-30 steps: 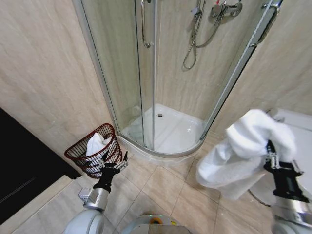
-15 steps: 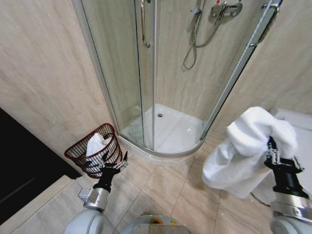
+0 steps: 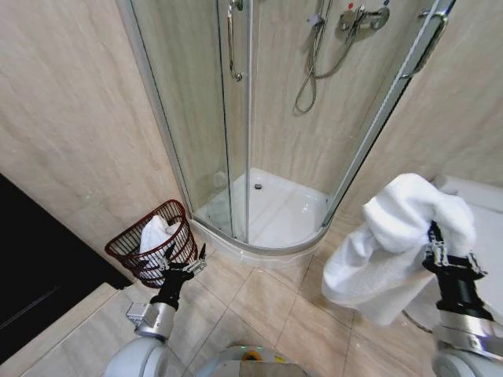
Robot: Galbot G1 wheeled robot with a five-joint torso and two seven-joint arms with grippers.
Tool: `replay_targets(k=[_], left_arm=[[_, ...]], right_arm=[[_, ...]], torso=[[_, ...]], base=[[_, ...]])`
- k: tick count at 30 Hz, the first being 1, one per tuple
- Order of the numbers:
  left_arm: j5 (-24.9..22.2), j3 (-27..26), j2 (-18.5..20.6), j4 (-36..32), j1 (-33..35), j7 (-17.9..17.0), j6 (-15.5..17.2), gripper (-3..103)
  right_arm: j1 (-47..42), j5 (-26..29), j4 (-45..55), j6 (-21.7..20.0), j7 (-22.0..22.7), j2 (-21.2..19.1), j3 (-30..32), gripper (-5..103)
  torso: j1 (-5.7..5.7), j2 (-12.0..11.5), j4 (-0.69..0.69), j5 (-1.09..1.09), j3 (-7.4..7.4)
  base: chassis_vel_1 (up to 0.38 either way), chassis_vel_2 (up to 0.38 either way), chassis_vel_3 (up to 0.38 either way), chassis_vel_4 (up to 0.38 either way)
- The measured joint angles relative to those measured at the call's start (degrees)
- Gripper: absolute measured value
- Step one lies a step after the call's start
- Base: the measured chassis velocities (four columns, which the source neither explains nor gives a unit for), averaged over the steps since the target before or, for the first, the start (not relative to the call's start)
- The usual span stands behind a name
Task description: Discard the used towel into the hamper.
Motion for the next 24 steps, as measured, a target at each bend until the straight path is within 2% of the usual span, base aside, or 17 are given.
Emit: replay_targets(k=[24], left_arm=[[0.0,0.0,0.0,0.0,0.0,0.0,0.0,100]], right_arm=[[0.7,-0.78,0.3,0.09,-0.36,0.15,-1.29,20]], torso=[[2.5,6.08,0.0,0.0,3.57]], base=[[0.0,0.0,0.0,0.0]])
